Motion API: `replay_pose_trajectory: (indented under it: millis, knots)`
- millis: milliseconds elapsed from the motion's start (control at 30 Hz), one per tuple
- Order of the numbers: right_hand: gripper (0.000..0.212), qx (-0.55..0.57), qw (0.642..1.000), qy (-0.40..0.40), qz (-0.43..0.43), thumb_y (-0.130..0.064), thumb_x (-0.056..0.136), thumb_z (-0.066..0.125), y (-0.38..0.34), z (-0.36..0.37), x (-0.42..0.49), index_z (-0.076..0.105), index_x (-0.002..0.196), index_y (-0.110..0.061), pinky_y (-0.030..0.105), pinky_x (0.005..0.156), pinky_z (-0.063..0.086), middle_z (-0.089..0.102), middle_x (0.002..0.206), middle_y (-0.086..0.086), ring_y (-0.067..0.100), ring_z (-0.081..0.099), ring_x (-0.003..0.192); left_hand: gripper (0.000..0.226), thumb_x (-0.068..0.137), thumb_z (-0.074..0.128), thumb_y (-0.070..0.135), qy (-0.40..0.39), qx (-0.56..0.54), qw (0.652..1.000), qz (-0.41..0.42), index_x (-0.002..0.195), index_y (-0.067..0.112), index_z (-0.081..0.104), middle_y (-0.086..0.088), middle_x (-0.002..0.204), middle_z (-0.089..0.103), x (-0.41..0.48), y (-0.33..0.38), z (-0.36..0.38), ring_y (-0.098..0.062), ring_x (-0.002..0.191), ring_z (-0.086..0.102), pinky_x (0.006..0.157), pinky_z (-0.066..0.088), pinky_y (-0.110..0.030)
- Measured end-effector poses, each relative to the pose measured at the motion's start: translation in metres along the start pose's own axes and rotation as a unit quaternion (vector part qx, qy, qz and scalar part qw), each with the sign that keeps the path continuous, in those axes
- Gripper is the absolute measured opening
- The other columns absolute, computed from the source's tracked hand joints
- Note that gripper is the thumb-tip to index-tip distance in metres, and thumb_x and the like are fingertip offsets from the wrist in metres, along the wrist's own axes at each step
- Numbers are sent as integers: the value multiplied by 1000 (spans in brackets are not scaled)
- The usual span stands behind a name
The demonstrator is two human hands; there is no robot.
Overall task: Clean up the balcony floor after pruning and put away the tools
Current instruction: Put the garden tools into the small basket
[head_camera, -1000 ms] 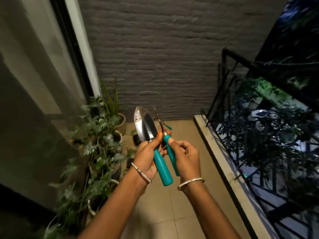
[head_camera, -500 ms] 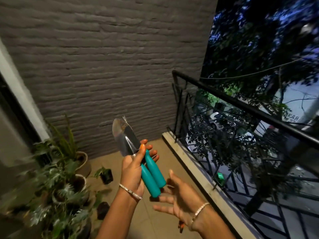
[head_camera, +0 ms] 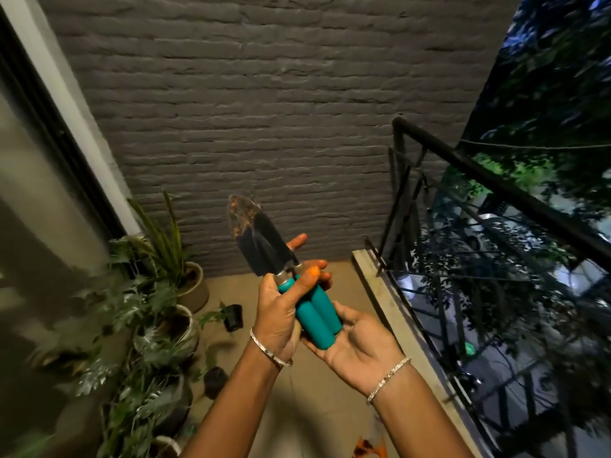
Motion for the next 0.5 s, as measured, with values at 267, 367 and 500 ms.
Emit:
replay_pose_trajectory:
  millis: [267, 367, 500]
  knots:
    - [35, -75, 994, 51, 58, -20, 102, 34, -14, 2, 100, 58, 118, -1, 38, 80, 47, 58, 127, 26, 30, 61, 85, 41, 77, 75, 8, 143, -13, 989, -25, 117, 3, 65, -26, 120, 64, 55, -30, -70, -30, 105, 66, 100, 49, -41]
    - [37, -64, 992, 50, 97, -22, 104, 35, -12, 12, 139, 58, 119, 3, 43, 99, 45, 61, 124, 28, 34, 62, 98, 58, 61, 92, 27, 174, -10, 984, -24, 110, 6, 70, -23, 113, 67, 83, -35, -102, -33, 106, 66, 99, 50, -44]
    - [32, -99, 988, 52, 104, -17, 102, 36, -25, 27, 208, 60, 99, 2, 41, 83, 47, 65, 95, 23, 30, 60, 85, 69, 53, 94, 40, 215, 21, 976, -20, 108, 7, 66, -19, 101, 70, 141, -42, -155, -30, 96, 69, 91, 55, -41]
Point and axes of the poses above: each hand's wrist, its own x-axis towards the middle knuckle, its own z-axis out of the palm, y = z × x, the point moved 7 cm from there along x, towards the middle knuckle
